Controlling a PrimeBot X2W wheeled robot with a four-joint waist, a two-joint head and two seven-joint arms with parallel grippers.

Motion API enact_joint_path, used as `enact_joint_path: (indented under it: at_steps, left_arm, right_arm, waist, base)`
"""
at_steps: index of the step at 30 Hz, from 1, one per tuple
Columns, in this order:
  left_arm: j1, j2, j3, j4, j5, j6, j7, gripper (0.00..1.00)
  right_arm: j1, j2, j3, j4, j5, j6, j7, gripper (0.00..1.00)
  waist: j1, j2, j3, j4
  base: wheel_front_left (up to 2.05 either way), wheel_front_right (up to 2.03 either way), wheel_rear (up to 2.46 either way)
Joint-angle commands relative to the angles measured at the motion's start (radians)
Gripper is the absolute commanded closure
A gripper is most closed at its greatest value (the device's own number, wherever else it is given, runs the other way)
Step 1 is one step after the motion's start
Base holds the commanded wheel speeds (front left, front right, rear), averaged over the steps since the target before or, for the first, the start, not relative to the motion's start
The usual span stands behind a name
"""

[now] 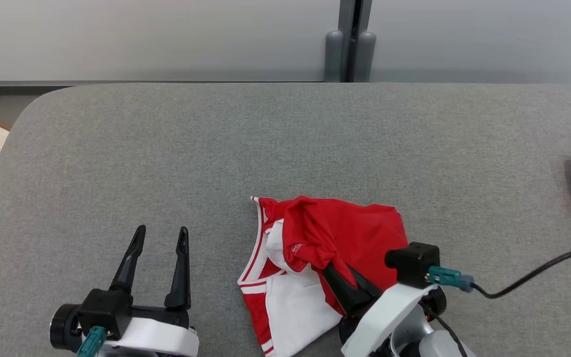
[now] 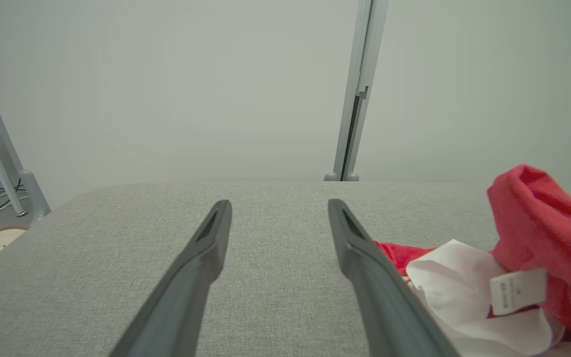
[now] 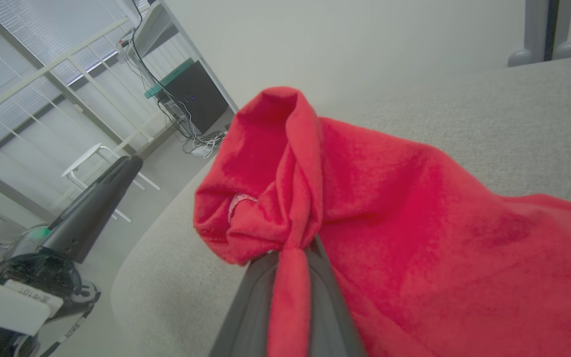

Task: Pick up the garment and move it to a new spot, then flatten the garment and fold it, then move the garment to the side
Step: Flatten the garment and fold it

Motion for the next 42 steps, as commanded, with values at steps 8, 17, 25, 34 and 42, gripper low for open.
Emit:
enact_joint_path:
  at_steps: [8, 17, 25, 34, 42]
  left_arm:
    - [-0.030, -0.007, 0.004, 0.009, 0.012, -0.010, -0.004, 0.00]
    - [-0.050, -0.012, 0.013, 0.011, 0.015, -0.014, -0.004, 0.00]
    - [-0.051, -0.016, 0.030, 0.015, 0.019, -0.018, -0.004, 0.00]
    - [-0.049, -0.014, 0.059, 0.014, 0.030, -0.022, -0.004, 0.00]
    - [-0.032, -0.002, 0.089, 0.009, 0.042, -0.025, -0.004, 0.00]
  right_arm:
    - [-0.104, 0.004, 0.076, 0.194, 0.070, 0.000, -0.123, 1.00]
    - [-0.206, 0.004, 0.230, 0.231, 0.142, 0.000, -0.240, 0.00]
    - [-0.288, -0.007, 0.222, 0.208, 0.123, 0.000, -0.369, 0.00]
    - [-0.196, -0.135, -0.103, 0.101, -0.081, 0.000, -0.395, 0.00]
    - [0.002, -0.203, -0.353, 0.018, -0.206, 0.000, -0.374, 0.00]
  waist:
    - [0.0000, 0.0000, 0.035, 0.034]
    - [0.0000, 0.0000, 0.062, 0.026]
    - [0.0000, 0.0000, 0.066, 0.003]
    - [0.0000, 0.0000, 0.044, -0.031]
    - [0.0000, 0.0000, 0.009, -0.057]
  base:
    - [0.00, 0.00, 0.00]
    - [0.00, 0.00, 0.00]
    - [0.00, 0.00, 0.00]
    - [0.00, 0.00, 0.00]
    - [0.00, 0.00, 0.00]
